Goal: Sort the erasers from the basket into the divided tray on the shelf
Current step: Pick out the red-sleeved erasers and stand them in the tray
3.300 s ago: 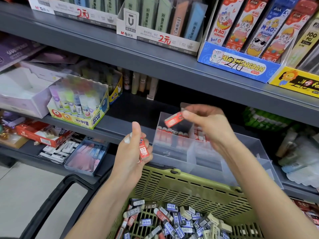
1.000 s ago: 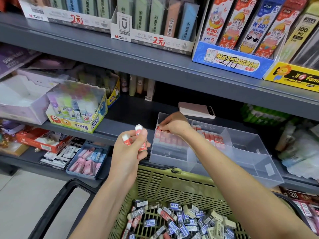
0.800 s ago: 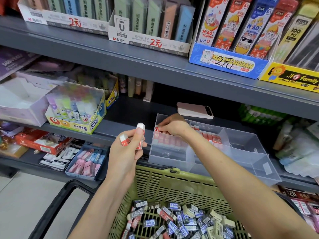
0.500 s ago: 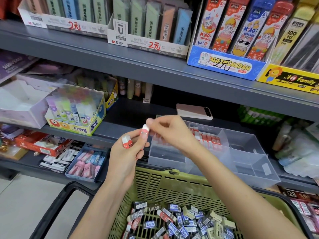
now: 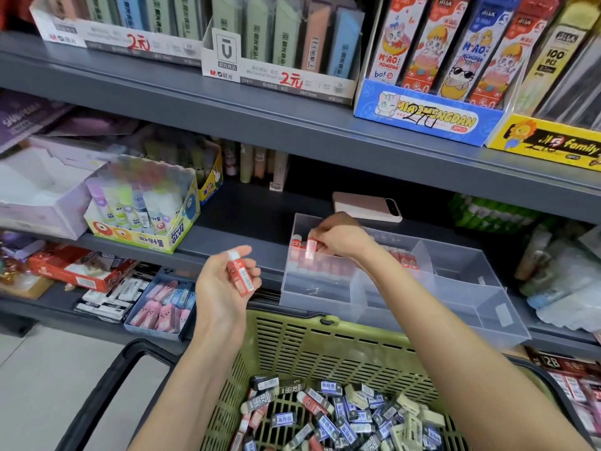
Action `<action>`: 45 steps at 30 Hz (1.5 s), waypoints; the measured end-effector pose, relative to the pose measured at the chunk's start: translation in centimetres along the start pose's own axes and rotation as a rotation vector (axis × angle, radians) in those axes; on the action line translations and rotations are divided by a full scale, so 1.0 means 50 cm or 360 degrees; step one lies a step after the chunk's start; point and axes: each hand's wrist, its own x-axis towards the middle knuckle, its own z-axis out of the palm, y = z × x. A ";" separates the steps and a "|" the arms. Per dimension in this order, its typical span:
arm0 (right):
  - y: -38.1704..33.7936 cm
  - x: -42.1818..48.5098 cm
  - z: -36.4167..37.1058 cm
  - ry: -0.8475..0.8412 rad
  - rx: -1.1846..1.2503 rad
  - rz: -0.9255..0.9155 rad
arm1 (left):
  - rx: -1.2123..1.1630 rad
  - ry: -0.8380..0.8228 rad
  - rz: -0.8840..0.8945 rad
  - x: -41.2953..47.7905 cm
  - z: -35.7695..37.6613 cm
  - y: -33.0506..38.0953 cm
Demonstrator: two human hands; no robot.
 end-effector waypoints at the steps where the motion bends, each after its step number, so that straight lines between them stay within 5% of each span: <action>1: -0.004 0.004 0.002 -0.0006 -0.0032 0.0015 | -0.0068 -0.0021 -0.0026 0.000 0.001 0.002; 11: -0.001 0.014 0.006 -0.0052 -0.0236 0.0015 | 0.0025 -0.0184 0.0039 0.003 -0.009 -0.003; 14: -0.011 -0.005 0.005 0.0191 -0.0364 -0.0143 | 0.0299 -0.0216 0.0205 -0.004 -0.010 -0.005; 16: -0.017 -0.042 0.008 0.0335 0.0078 -0.0373 | 0.0421 -0.0220 0.0320 -0.009 -0.008 -0.008; 19: -0.028 -0.114 0.007 -0.0058 0.0807 -0.0537 | 0.0484 -0.0263 0.0455 -0.013 -0.004 -0.014; 23: -0.025 -0.150 0.017 -0.0153 0.0904 -0.0639 | 0.0564 -0.0400 0.0608 -0.019 0.001 -0.021; 27: 0.002 -0.115 -0.021 0.0158 0.1041 -0.0524 | 0.1027 -0.0323 0.0851 -0.009 -0.011 -0.031; 30: 0.031 -0.063 -0.051 0.0438 0.0718 -0.0372 | 0.1406 -0.0303 0.0887 0.002 -0.017 -0.044; 33: 0.041 -0.026 -0.038 0.0291 0.0336 -0.0191 | 0.1459 -0.0384 0.0710 0.006 -0.015 -0.054; 42: 0.004 0.004 -0.019 -0.0052 -0.0018 -0.0006 | 0.1665 -0.0527 0.0707 0.003 -0.015 -0.056; 45: 0.003 0.018 -0.009 0.0015 -0.0476 -0.0020 | 0.1661 -0.0538 0.0695 0.002 -0.014 -0.054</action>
